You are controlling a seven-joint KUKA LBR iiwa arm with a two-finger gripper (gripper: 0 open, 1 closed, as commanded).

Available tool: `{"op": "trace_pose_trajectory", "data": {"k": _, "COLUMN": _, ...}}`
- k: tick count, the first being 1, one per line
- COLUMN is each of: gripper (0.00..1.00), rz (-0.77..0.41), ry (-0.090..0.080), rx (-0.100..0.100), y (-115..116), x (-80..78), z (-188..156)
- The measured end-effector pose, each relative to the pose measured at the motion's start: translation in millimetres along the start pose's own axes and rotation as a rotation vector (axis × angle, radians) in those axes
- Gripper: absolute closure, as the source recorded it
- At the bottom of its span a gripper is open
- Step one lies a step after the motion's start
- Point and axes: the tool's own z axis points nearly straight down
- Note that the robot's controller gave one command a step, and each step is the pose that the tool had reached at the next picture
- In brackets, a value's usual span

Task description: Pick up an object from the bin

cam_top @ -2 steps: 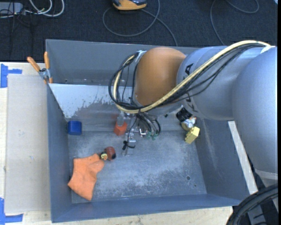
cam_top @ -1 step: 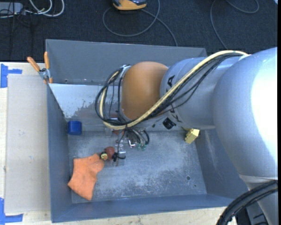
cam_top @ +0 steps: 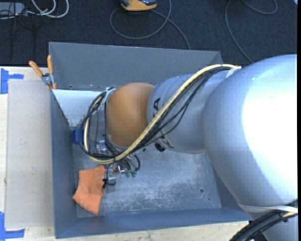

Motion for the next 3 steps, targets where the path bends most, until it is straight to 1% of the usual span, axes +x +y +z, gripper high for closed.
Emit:
{"op": "trace_pose_trajectory", "data": {"k": 1, "gripper": 0.0, "rz": -0.041, "ry": 0.002, "rx": -0.002, "y": 20, "x": 7.7, "z": 7}}
{"op": "trace_pose_trajectory", "data": {"k": 2, "gripper": 1.0, "rz": -0.118, "ry": 0.003, "rx": 0.0, "y": 29, "x": 35.0, "z": 20}}
{"op": "trace_pose_trajectory", "data": {"k": 3, "gripper": 1.0, "rz": -0.117, "ry": 0.003, "rx": 0.0, "y": 28, "x": 35.0, "z": 20}}
